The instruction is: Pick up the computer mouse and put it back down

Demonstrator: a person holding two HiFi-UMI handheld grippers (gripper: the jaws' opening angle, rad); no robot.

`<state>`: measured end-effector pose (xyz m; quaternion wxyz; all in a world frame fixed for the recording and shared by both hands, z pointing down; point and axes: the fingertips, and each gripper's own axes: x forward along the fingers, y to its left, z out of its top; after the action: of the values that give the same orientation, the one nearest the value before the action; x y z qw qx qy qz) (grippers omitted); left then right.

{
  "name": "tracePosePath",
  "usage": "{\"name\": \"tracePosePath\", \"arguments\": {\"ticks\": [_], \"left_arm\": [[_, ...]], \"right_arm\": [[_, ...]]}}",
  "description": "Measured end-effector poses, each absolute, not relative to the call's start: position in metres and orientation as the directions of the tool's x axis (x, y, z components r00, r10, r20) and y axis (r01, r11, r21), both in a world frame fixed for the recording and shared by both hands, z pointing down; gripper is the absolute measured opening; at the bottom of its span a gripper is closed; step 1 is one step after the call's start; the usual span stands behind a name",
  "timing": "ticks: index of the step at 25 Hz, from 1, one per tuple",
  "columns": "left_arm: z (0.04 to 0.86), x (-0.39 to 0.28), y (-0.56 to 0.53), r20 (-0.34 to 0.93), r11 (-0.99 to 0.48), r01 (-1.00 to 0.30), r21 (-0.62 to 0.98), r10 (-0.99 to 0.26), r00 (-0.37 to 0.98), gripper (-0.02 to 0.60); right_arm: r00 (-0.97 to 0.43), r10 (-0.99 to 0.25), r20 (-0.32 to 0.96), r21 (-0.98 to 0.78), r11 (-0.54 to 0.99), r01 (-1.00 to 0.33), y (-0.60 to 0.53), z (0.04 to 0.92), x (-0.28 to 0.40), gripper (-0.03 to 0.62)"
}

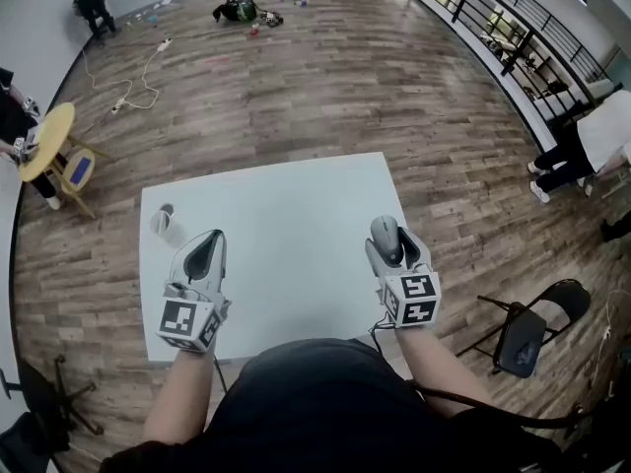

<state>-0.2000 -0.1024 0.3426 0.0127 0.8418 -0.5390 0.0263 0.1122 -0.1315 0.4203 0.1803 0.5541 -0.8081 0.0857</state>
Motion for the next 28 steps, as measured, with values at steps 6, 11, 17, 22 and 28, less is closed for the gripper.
{"name": "tracePosePath", "arguments": {"ticks": [6, 11, 17, 22, 28], "left_arm": [[0.3365, -0.1937, -0.1074, 0.049, -0.411, -0.912, -0.003, -0.911, 0.411, 0.005], [0.3381, -0.1938, -0.1094, 0.049, -0.406, -0.914, -0.006, -0.913, 0.405, 0.003], [0.3411, -0.1949, -0.1061, 0.045, -0.416, -0.909, -0.023, -0.909, 0.415, 0.003], [0.3406, -0.1942, -0.1037, 0.041, -0.416, -0.909, -0.034, -0.909, 0.414, 0.003], [0.3372, -0.1915, -0.1013, 0.059, -0.403, -0.914, -0.040, -0.915, 0.400, 0.003]], "right_arm": [[-0.309, -0.876, 0.370, 0.077, 0.361, -0.930, -0.1317, 0.4133, 0.1187, 0.302], [-0.314, -0.871, 0.379, 0.069, 0.365, -0.929, -0.1340, 0.4177, 0.1184, 0.302], [-0.321, -0.868, 0.380, 0.067, 0.372, -0.926, -0.1336, 0.4187, 0.1147, 0.302], [-0.322, -0.868, 0.378, 0.063, 0.372, -0.926, -0.1319, 0.4199, 0.1153, 0.302], [-0.325, -0.869, 0.373, 0.063, 0.373, -0.926, -0.1313, 0.4200, 0.1160, 0.302]]}}
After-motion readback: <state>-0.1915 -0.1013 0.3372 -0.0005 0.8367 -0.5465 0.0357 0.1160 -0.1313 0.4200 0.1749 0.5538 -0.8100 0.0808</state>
